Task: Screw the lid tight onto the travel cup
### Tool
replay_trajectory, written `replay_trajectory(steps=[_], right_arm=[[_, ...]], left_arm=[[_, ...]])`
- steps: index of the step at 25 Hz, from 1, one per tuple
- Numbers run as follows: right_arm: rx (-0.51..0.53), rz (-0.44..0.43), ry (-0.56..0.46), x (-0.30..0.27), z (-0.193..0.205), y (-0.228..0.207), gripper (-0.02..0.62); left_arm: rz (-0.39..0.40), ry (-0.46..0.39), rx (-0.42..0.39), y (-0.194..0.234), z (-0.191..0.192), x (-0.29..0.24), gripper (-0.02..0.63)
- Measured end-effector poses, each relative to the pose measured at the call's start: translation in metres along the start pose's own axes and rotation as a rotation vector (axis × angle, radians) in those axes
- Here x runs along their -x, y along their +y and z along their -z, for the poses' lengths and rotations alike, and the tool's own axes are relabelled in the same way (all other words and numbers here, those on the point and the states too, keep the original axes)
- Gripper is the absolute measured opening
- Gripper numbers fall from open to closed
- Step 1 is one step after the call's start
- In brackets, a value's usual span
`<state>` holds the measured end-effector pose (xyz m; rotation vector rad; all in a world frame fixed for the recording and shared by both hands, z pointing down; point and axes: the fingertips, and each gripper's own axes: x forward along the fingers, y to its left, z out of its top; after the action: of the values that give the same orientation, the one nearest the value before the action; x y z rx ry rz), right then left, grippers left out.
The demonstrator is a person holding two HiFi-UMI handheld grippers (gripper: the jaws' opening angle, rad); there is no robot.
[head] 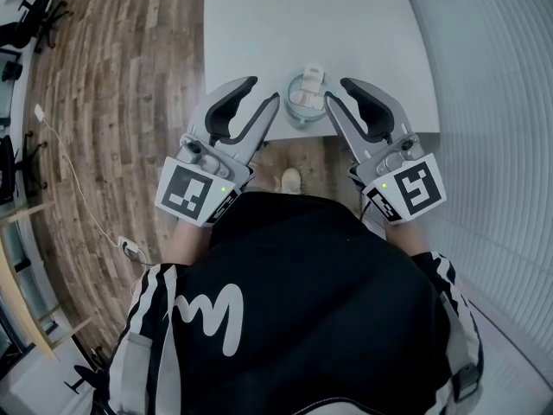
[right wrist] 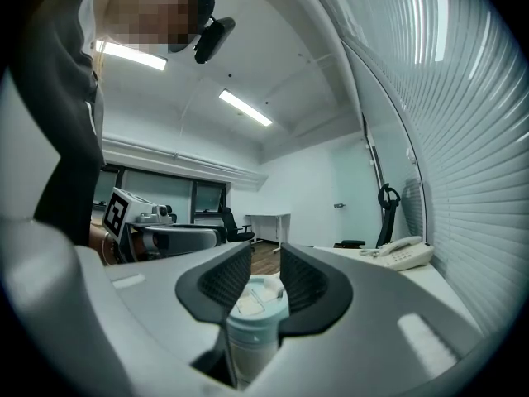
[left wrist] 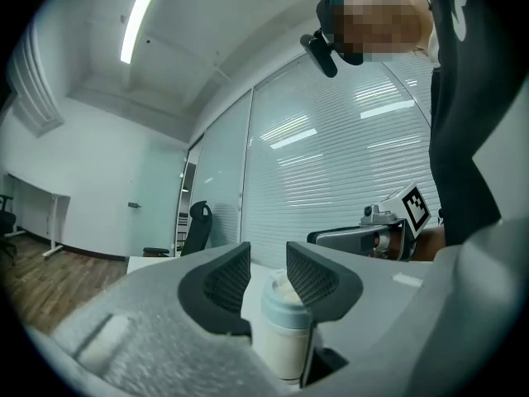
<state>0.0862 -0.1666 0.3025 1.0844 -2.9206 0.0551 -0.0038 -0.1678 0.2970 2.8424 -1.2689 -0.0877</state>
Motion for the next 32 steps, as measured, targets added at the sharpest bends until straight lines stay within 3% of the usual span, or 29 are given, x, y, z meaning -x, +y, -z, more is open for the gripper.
replay_trajectory(steps=[4,8,11,13,20,32], right_arm=[[-0.002,0.011,0.0,-0.001,0.0,-0.002,0.062],[-0.001,0.014,-0.005,-0.003,-0.005,-0.003,0.031],[-0.002,0.021,-0.012,-0.003,-0.007,-0.005,0.016],[-0.004,0.025,-0.018,-0.004,-0.009,-0.006,0.011],[-0.012,0.033,-0.024,-0.005,-0.009,-0.009,0.0],[-0.004,0.053,-0.034,0.0,-0.012,-0.011,0.0]], left_arm=[[-0.011,0.007,-0.03,0.0,0.001,-0.002,0.082],[-0.017,-0.063,-0.032,0.002,-0.015,-0.005,0.043],[-0.049,-0.012,-0.038,0.009,-0.008,-0.004,0.002],[-0.07,0.036,-0.035,0.014,0.0,-0.002,0.002],[-0.077,0.051,-0.031,0.014,0.001,-0.003,0.002],[-0.051,0.008,-0.046,0.008,-0.003,-0.005,0.001]])
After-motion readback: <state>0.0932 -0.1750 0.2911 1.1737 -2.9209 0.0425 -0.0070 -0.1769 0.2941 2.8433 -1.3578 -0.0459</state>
